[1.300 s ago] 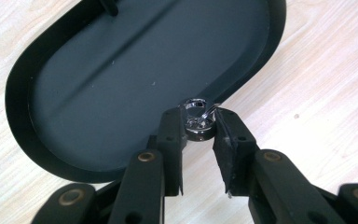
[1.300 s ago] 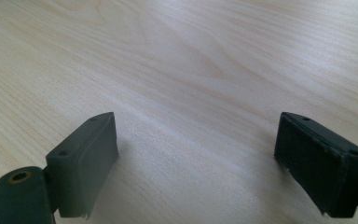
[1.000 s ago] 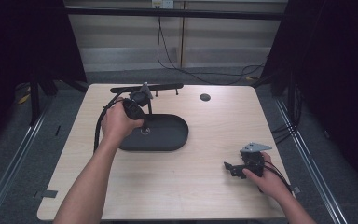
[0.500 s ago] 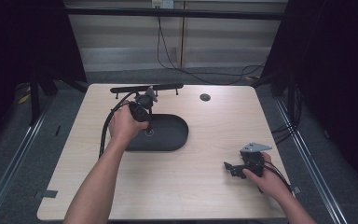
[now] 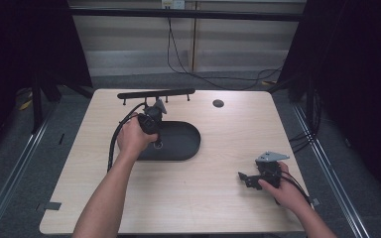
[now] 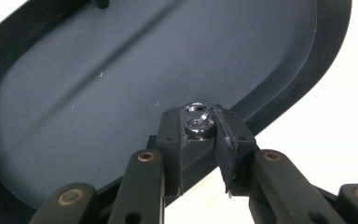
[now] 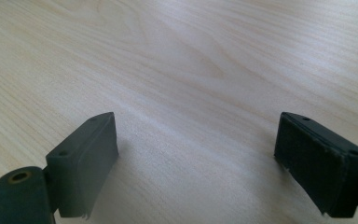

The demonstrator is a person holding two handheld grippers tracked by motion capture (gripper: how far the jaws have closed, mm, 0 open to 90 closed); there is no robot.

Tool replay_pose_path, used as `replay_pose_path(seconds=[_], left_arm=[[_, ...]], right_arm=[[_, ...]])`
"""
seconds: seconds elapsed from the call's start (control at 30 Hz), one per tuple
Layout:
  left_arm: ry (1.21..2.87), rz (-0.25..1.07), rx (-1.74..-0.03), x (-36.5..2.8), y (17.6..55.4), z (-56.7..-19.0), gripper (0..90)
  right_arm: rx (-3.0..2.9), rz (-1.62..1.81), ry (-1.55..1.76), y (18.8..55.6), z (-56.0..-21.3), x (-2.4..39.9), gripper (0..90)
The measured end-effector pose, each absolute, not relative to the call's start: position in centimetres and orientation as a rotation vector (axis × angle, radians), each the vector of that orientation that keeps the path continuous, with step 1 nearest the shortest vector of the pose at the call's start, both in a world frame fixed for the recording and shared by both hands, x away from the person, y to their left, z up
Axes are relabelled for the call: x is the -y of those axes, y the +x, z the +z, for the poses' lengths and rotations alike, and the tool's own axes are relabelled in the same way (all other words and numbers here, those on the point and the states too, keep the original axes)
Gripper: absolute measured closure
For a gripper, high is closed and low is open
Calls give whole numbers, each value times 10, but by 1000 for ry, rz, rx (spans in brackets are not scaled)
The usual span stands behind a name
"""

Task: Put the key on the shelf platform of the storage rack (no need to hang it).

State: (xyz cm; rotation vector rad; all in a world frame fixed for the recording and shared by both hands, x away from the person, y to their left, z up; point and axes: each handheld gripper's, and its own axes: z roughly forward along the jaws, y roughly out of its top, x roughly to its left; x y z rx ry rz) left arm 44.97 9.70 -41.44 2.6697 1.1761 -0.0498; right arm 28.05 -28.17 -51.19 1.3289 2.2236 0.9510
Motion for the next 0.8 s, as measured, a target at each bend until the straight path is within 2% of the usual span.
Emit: replay_pose_path(seconds=[0.8], left_arm=[[2648,-2,-1174,-99,452,-429,720]], right_arm=[[-2224,951,1328,281,-512,282,126]])
